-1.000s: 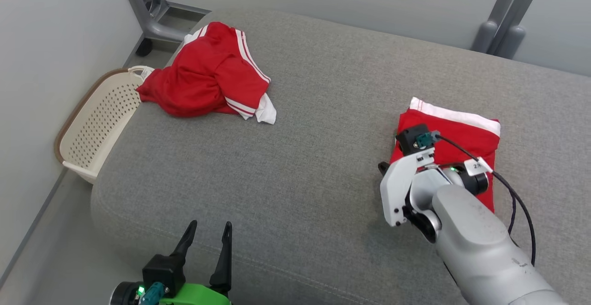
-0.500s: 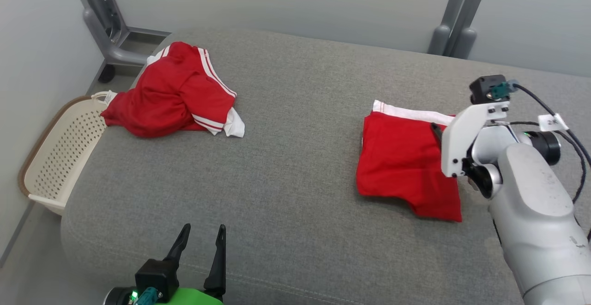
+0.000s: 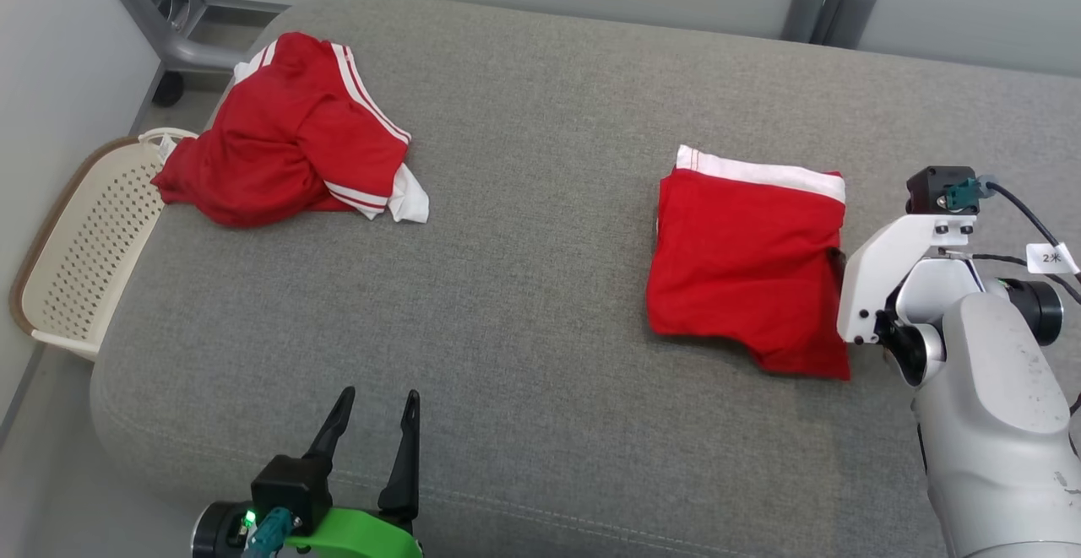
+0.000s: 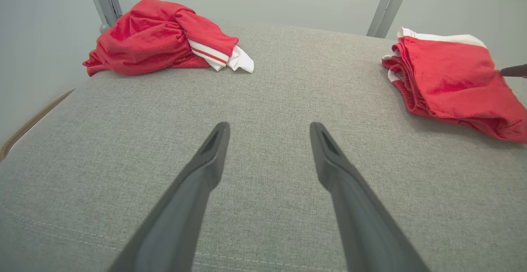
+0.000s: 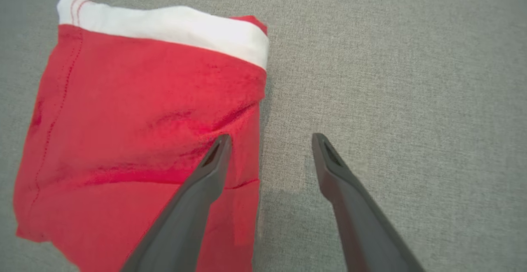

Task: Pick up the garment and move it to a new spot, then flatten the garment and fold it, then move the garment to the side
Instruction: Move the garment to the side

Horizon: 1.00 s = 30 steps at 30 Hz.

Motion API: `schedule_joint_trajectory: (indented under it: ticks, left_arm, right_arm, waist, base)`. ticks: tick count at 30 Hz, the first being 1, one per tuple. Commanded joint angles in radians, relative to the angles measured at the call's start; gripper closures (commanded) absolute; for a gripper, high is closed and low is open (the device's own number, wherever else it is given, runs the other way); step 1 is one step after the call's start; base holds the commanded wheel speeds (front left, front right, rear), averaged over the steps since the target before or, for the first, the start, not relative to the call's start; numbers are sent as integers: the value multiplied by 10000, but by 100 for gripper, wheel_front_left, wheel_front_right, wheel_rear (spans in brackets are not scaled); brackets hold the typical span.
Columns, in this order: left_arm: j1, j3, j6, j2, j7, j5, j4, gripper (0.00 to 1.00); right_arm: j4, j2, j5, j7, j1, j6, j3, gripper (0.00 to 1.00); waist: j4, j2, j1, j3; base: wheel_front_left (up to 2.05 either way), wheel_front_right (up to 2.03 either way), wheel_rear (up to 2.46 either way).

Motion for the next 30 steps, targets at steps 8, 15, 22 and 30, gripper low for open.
schedule_joint_trajectory:
  ticks: [8,15,22,30]
  left_arm:
    - [-416,-84,-18,-5,-112,67,121,0]
    - [-552,-161,-43,-41,-189,53,180,0]
    - [-600,-186,17,-66,-239,9,293,0]
    - [-593,-203,40,57,-276,5,296,0]
  right_arm:
    - [191,157,-78,-154,-4,-10,-508,0]
    - [741,204,229,-38,-375,-10,-1034,78]
    - [1289,215,452,-195,-557,-12,-937,100]
    - [1451,210,738,-453,-468,-12,-334,100]
  waist:
    - [396,0,0,609]
    - [628,0,0,907]
    - [626,0,0,941]
    - [136,0,0,652]
  base:
    - [0,0,0]
    - [0,0,0]
    - [0,0,0]
    - [0,0,0]
